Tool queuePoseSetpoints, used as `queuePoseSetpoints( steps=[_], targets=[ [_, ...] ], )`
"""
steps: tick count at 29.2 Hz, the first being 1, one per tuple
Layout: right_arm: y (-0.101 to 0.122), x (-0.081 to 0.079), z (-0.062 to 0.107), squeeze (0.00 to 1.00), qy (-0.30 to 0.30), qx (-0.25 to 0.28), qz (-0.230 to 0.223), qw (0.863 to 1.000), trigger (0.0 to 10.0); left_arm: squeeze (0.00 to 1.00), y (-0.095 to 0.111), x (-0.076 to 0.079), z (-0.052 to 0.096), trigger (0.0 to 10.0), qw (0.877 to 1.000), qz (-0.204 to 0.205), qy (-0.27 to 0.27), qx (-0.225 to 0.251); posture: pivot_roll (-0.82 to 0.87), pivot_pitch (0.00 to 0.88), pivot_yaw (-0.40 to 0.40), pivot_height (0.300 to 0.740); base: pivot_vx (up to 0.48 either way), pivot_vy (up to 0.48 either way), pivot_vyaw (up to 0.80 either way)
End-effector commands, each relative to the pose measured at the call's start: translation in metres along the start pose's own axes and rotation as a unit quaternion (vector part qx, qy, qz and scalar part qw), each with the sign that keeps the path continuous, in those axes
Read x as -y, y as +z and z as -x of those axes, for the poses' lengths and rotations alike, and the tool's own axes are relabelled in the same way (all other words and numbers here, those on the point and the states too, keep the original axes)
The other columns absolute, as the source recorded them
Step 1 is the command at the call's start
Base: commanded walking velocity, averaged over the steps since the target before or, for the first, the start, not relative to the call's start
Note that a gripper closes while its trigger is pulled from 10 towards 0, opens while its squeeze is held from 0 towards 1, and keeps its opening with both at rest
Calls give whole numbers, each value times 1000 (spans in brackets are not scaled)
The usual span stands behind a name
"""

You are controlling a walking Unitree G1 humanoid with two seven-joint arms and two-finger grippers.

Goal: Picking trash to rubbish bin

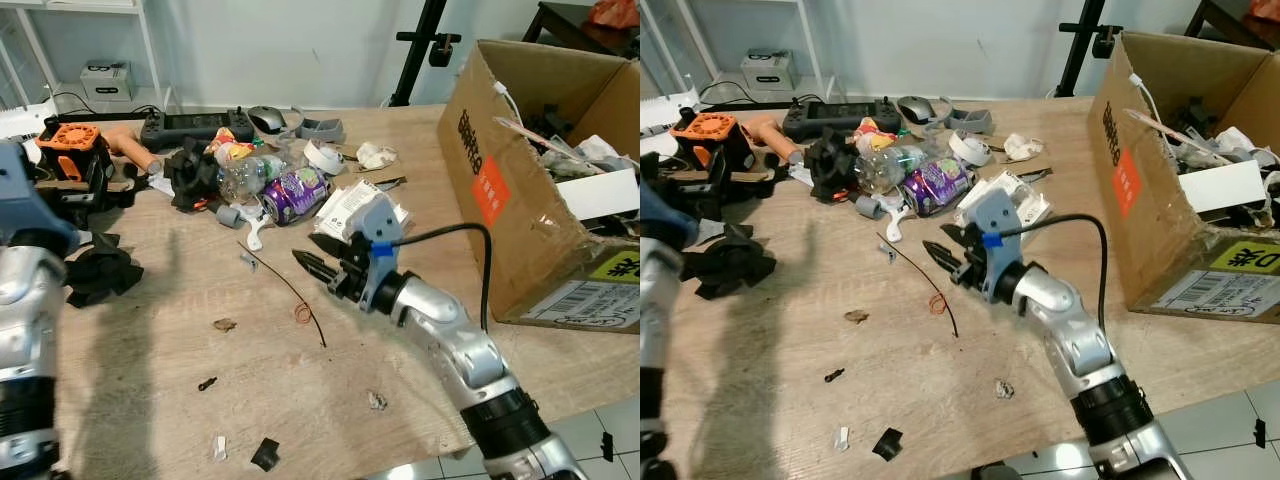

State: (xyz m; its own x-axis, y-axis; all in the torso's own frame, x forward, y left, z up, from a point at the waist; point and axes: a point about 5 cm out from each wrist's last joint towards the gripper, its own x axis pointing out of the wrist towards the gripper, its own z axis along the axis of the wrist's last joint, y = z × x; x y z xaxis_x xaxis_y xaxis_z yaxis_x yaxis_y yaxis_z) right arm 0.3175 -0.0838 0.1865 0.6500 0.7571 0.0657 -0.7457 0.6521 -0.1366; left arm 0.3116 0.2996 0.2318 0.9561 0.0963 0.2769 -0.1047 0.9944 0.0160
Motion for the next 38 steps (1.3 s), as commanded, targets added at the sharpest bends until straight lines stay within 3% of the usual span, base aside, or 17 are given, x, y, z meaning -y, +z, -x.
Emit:
queuePoseSetpoints(
  steps=[1, 3, 4, 6, 13, 16, 17, 18, 19, 25, 32, 34, 35, 38],
  targets=[
    [-3, -4, 1, 0, 5, -1, 0, 1000, 10000, 1000, -10, -2, 6, 10000, 999, 4, -34, -36, 6, 181, -50, 740, 0, 0, 0],
    [-3, -6, 2, 0, 7, -2, -2, 1000, 10000, 1000, -15, -2, 15, 10000, 994, 31, -82, -59, 6, 181, -50, 740, 0, 0, 0],
    [-6, -8, 2, 0, 13, -6, -4, 1000, 10000, 1000, -17, -2, 25, 10000, 988, 41, -131, -70, 6, 181, -50, 740, 0, 0, 0],
    [-9, -11, 2, 0, 21, -11, 1, 1000, 10000, 1000, -17, -6, 30, 10000, 986, 26, -148, -68, 9, 184, -53, 740, 0, 0, 0],
    [-17, -22, 1, 0, 45, -19, 11, 999, 10000, 1000, -26, -29, 39, 10000, 990, -19, -102, -94, 16, 186, -58, 740, 0, 0, 0],
    [-18, -28, -1, 0, 61, -15, 13, 998, 10000, 1000, -29, -31, 47, 10000, 990, -7, -101, -95, 18, 186, -59, 740, 0, 0, 0],
    [-18, -29, -1, 0, 63, -16, 14, 998, 10000, 161, -30, -31, 49, 10000, 989, -3, -107, -98, 17, 185, -61, 740, 0, 0, 0],
    [-18, -29, -1, 0, 63, -16, 14, 998, 10000, 161, -30, -31, 50, 10000, 989, 0, -111, -100, 17, 185, -61, 740, 0, 0, 0],
    [-18, -30, -1, 0, 64, -16, 14, 998, 10000, 0, -31, -31, 52, 10000, 988, 1, -114, -101, 17, 183, -61, 740, 0, 0, 0],
    [-18, -31, -2, 0, 68, -15, 16, 997, 10000, 0, -29, -35, 56, 10000, 985, 21, -133, -104, 23, 181, -63, 740, 0, 0, 0],
    [-19, -32, -4, 0, 71, -14, 19, 997, 10000, 0, -36, -24, 72, 10000, 968, 47, -211, -127, 23, 173, -62, 740, 0, 0, 0],
    [-20, -33, -4, 0, 74, -14, 19, 997, 10000, 0, -39, -16, 82, 10000, 954, 74, -254, -144, 23, 168, -63, 740, 0, 0, 0],
    [-20, -33, -4, 0, 74, -14, 19, 997, 10000, 0, -39, -16, 82, 10000, 954, 74, -254, -144, 23, 168, -63, 740, 0, 0, 0],
    [-21, -34, -3, 0, 76, -15, 21, 997, 10000, 0, -45, -7, 95, 10000, 933, 83, -305, -174, 22, 165, -63, 740, 0, 0, 0]
  ],
)
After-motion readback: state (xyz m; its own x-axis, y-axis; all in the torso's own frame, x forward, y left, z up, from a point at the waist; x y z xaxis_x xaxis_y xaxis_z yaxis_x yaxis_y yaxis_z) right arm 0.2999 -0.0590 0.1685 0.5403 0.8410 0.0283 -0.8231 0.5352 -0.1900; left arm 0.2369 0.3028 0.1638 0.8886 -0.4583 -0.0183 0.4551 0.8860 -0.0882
